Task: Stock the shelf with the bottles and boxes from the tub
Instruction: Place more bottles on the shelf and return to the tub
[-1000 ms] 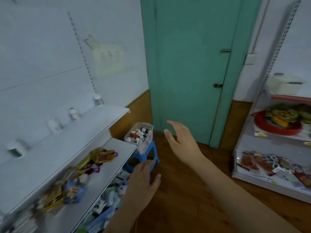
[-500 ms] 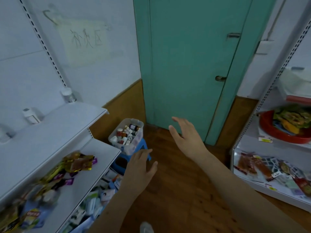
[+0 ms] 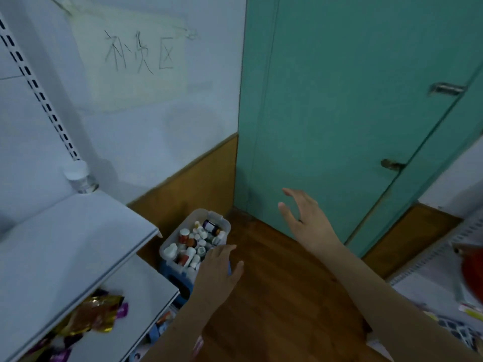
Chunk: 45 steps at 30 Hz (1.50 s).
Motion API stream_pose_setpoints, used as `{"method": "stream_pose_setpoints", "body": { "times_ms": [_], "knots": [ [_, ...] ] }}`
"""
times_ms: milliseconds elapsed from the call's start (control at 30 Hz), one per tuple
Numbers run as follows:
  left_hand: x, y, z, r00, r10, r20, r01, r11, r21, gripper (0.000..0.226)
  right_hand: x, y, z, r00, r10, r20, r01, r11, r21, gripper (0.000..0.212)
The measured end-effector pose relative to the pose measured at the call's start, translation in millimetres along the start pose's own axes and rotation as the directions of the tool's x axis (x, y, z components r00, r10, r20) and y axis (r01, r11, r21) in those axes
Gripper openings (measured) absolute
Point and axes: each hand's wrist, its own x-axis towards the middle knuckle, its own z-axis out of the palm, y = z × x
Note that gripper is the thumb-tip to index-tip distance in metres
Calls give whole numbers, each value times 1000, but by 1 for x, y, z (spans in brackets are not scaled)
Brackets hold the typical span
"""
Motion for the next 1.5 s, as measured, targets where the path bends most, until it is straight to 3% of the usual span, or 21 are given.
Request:
{"method": "stream_pose_setpoints", "body": {
  "times_ms": [133, 367, 567, 667, 800, 867, 1000, 1100, 1300, 1400, 1500],
  "knots": [
    [40, -28, -2, 994, -111, 8, 111, 994, -25, 47, 56, 10, 23, 1000, -12, 9, 12, 999, 49, 55],
    [86, -93, 9, 952, -306, -5, 304, 947, -101, 44, 157, 24, 93, 983, -90, 162, 77, 994, 82, 51],
    [130, -139, 22, 877, -480, 1, 475, 866, -155, 47, 251, 42, 181, 905, -194, 378, 150, 978, 143, 64],
    [154, -156, 30, 812, -583, -10, 574, 802, -164, 50, 295, 52, 232, 819, -229, 526, 156, 971, 180, 60],
    [179, -187, 55, 675, -738, -11, 724, 666, -180, 84, 332, 69, 298, 690, -275, 670, 154, 959, 236, 42],
    [185, -212, 74, 617, -787, 15, 777, 606, -167, 87, 344, 78, 332, 633, -285, 720, 146, 957, 250, 40],
    [197, -251, 102, 521, -853, 14, 848, 516, -117, 82, 353, 102, 406, 538, -254, 804, 123, 967, 224, 47],
    [208, -278, 119, 461, -887, 5, 885, 460, -70, 54, 351, 115, 459, 528, -203, 825, 76, 978, 192, 50],
    [224, -340, 166, 492, -870, -40, 870, 489, 69, 52, 331, 129, 566, 456, -194, 868, 69, 981, 183, 31],
    [232, -369, 188, 559, -828, -44, 824, 550, 134, 63, 319, 126, 608, 496, -172, 851, 28, 983, 182, 41],
    [239, -384, 204, 545, -838, -19, 813, 523, 255, 69, 309, 126, 639, 538, -142, 831, -37, 981, 191, 47]
  ]
}}
